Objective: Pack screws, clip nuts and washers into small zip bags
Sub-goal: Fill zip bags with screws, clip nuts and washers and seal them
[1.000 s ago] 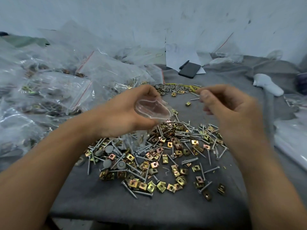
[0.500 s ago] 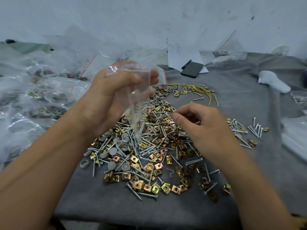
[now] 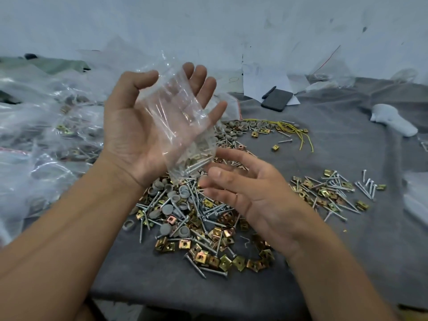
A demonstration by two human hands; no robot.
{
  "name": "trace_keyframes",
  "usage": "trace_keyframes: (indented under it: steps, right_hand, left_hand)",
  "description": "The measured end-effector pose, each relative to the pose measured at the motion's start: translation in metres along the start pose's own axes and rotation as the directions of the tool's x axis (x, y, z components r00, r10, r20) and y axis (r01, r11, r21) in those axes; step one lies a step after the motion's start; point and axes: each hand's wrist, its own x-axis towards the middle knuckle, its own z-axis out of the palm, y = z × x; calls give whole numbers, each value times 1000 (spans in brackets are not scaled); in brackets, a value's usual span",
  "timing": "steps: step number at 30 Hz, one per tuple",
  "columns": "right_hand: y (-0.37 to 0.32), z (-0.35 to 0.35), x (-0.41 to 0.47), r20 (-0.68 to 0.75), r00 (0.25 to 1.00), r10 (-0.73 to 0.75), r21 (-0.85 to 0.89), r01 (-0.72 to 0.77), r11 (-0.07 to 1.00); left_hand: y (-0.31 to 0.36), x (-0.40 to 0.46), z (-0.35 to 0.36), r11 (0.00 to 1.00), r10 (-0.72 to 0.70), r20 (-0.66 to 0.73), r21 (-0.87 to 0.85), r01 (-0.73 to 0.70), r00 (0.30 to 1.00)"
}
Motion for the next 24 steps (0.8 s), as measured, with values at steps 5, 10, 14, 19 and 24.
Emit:
trace_keyframes:
  steps: [5,10,14,19,24]
  right_hand:
    - [0,-7,-1,-288,913,-289,-739,-20,673]
    - [8,0,0,140,917,-375,-963,213,163]
    - [24,21,11,349,907,-234,-936,349,-44]
    - [36,27,25,366,914,-177,-922,330,-204]
    - [34,24,30,344,905,-248,-937,316,-148]
  left_hand:
    - [10,-2,4,835,220,-177,542,-92,959]
    - [15,-5,2,577,317,-228,817,4,921]
    - [22,-8,-5,563,357,-273,826,27,894]
    - [32,-16,-15,637,360,-338,770,36,869]
    - [41,-26,-23,694,404,-375,720,-13,834]
